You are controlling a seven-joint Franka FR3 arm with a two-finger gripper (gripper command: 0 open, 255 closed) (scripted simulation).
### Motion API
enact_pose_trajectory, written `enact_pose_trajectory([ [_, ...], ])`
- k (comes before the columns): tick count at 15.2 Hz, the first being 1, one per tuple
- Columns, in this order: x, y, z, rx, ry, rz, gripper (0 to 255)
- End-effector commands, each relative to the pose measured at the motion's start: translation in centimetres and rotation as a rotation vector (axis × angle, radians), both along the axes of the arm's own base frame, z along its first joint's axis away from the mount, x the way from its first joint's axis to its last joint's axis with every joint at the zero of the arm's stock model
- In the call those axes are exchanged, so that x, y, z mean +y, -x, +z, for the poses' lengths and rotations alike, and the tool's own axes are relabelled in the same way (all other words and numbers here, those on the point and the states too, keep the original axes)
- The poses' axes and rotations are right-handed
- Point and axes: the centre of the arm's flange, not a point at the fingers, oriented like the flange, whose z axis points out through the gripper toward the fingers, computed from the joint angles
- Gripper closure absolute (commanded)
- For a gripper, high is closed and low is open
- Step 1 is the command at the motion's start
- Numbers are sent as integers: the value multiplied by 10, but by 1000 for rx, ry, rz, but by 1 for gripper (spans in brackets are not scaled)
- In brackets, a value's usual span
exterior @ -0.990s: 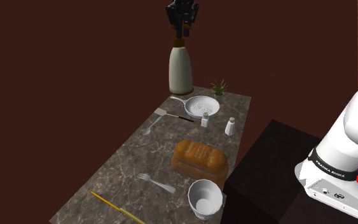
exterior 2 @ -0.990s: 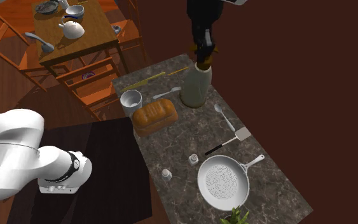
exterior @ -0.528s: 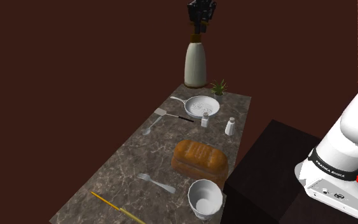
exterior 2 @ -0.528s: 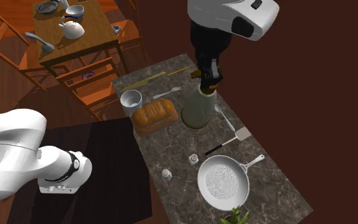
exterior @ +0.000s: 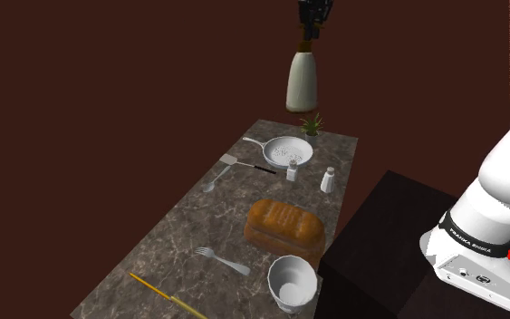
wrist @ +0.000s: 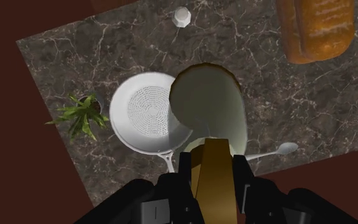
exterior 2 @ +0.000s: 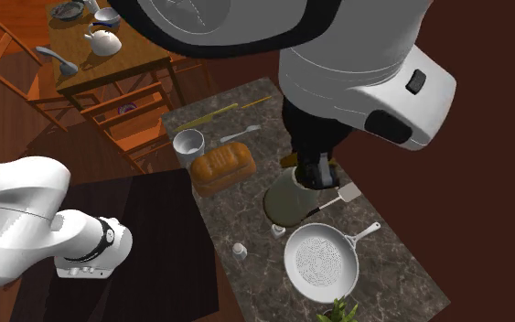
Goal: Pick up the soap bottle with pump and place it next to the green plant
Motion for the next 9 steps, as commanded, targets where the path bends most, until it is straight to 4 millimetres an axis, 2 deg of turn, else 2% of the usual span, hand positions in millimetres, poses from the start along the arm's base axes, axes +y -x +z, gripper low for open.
enact_pose_trajectory([
  [1, -27, 3, -4, -1, 0, 2, 255],
  [9, -131, 17, -3, -1, 0, 2, 255],
])
